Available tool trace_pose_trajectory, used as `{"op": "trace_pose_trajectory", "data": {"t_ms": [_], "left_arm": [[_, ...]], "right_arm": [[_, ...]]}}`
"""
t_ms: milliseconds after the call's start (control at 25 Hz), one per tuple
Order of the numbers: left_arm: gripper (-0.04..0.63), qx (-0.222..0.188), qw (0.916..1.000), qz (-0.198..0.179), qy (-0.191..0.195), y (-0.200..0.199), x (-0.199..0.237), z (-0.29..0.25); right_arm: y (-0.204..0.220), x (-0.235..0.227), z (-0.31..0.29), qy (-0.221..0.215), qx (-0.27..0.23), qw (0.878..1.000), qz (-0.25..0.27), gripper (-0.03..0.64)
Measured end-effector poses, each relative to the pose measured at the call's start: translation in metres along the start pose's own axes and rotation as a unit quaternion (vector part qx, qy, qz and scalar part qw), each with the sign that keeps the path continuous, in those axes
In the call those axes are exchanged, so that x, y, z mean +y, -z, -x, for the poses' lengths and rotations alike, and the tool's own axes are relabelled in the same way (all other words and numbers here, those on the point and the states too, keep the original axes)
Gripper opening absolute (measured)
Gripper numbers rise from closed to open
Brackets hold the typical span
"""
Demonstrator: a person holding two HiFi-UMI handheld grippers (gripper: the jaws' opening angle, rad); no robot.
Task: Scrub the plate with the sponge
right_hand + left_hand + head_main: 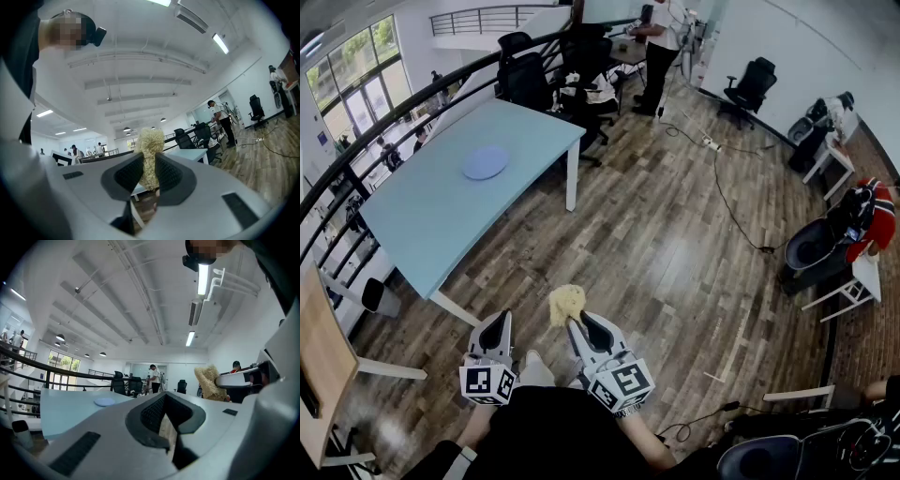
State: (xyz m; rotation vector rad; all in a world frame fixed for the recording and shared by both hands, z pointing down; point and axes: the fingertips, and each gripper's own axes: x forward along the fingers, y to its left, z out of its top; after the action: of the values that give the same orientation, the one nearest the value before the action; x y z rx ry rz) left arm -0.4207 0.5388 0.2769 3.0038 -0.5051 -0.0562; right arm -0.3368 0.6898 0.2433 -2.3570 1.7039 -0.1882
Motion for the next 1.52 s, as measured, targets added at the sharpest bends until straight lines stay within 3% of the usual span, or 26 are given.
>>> {"op": "trace_pose_trajectory", "data": {"t_ms": [920, 1520], "left_arm": [[0.0, 0.011, 0.9999, -0.005, 0.009, 0.006, -0.025, -0.013], [0.0, 0.02, 0.9992, 0.008, 0.035, 0.02, -0.018, -0.096]], "right_arm": [[0.001, -0.027, 0.014, 0.017, 0.001, 1.0, -0.01, 0.077], [-0.008, -0.079, -0.029, 0.045, 0.001, 0.999, 0.001, 0.077]]}}
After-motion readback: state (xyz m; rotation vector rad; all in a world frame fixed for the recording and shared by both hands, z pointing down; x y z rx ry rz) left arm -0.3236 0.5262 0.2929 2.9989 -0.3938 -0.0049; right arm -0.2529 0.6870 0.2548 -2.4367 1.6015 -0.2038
